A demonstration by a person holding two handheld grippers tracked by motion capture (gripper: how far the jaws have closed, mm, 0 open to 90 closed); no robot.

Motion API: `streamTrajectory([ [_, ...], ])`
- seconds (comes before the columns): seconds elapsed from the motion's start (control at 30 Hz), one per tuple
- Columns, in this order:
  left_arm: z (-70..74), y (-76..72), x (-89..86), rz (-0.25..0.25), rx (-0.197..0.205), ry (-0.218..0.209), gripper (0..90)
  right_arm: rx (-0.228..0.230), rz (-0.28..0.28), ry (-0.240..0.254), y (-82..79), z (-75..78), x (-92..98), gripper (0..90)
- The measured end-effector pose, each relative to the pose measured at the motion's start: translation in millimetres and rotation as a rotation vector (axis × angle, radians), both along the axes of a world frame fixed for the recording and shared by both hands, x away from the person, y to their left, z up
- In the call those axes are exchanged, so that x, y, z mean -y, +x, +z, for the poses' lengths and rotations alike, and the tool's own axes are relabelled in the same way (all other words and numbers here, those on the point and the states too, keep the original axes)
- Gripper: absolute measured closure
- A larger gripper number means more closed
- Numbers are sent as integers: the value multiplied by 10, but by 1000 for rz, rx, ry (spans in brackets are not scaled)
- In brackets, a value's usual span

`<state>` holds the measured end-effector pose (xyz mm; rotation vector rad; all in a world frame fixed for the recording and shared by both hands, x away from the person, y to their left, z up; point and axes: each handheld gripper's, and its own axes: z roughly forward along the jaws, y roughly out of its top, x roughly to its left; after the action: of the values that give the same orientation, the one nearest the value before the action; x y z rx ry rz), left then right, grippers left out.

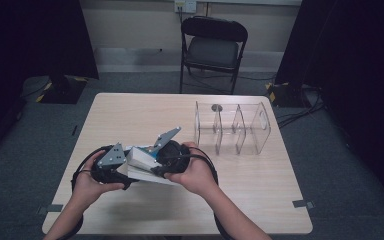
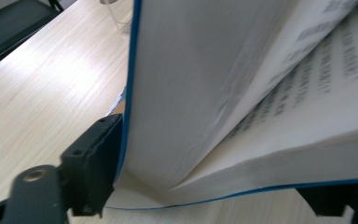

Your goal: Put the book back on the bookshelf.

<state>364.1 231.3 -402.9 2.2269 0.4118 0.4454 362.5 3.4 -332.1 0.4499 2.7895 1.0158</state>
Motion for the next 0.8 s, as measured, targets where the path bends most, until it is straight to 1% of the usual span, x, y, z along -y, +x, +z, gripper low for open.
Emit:
streamTrajectory([
  [0.07,16,-7,5,-4,-13,4,247,1,1,-13,-11,15,-6,747],
  [0.13,26,-15,8,-13,-9,-1,266,2,8,-9,-8,21,-4,746],
  [0.17,41,-27,7,-22,-8,8,276,0,7,-13,-14,37,-2,747],
  [0.23,63,-61,15,-43,-6,1,301,1,19,-11,-20,57,4,746],
  [0.3,95,-106,24,-63,-12,-2,323,-9,31,-13,-50,102,18,746],
  [0.37,114,-121,21,-70,-20,-23,332,-21,43,-5,-56,144,39,745],
  [0.4,116,-118,23,-72,-19,-32,337,-19,47,-2,-56,160,46,745],
  [0.47,118,-112,21,-70,-25,-37,340,-20,40,-8,-54,179,50,744],
  [0.57,111,-112,19,-72,-34,-37,341,-23,44,-1,-44,174,52,744],
  [0.6,117,-117,21,-71,-27,-27,341,-23,47,0,-47,172,51,744],
  [0.67,110,-116,21,-79,-16,-33,339,-24,44,-4,-52,172,53,744],
  [0.73,105,-117,21,-79,-5,-36,338,-18,47,3,-43,172,56,744],
  [0.77,96,-125,25,-79,-6,-42,338,-16,47,1,-39,173,59,744],
  [0.8,99,-116,21,-83,-8,-36,337,-20,47,5,-36,171,62,743],
])
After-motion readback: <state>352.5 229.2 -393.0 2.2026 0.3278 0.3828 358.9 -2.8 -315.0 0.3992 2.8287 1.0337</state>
